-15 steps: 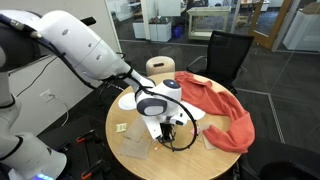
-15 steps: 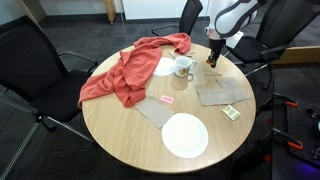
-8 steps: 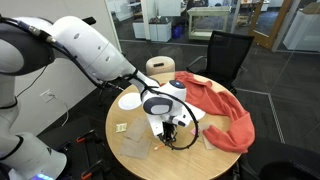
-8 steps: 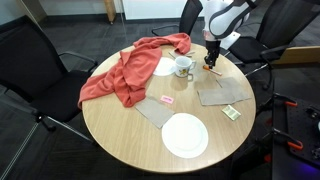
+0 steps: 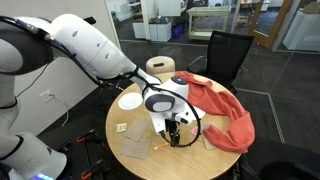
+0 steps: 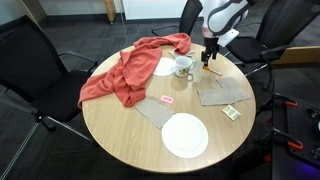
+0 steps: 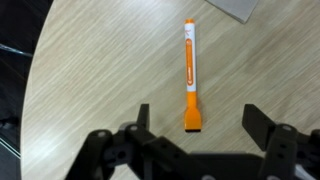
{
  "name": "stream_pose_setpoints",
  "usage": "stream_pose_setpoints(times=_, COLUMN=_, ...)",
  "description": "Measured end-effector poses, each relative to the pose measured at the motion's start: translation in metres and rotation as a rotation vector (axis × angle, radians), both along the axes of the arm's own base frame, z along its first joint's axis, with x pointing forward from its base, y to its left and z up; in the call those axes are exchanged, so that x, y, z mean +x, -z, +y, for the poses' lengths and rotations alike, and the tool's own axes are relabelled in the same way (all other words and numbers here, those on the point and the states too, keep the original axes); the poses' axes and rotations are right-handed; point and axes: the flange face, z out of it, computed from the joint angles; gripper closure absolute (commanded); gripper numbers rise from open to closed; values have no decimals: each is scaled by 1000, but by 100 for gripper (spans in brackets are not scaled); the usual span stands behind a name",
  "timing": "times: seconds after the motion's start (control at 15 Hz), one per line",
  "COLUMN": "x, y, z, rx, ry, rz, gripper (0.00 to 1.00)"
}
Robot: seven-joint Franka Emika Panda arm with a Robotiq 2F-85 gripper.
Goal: Take the marker out of the cup and put it on the table
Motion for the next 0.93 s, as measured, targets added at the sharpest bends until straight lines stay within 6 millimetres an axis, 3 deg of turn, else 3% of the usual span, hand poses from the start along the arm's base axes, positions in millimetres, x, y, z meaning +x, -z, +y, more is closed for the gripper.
stream_pose_setpoints(times=0.2, x=3, y=-16, z=-4, rx=-9, ry=4, rz=-25, gripper=0)
stream_pose_setpoints(times=0.67, x=2, y=-74, z=-5, rx=-23, ry=10, rz=-106, gripper=0)
stream_pose_setpoints(times=0.93, x=1, y=-73, z=-5, rx=-22, ry=10, rz=-102, gripper=0)
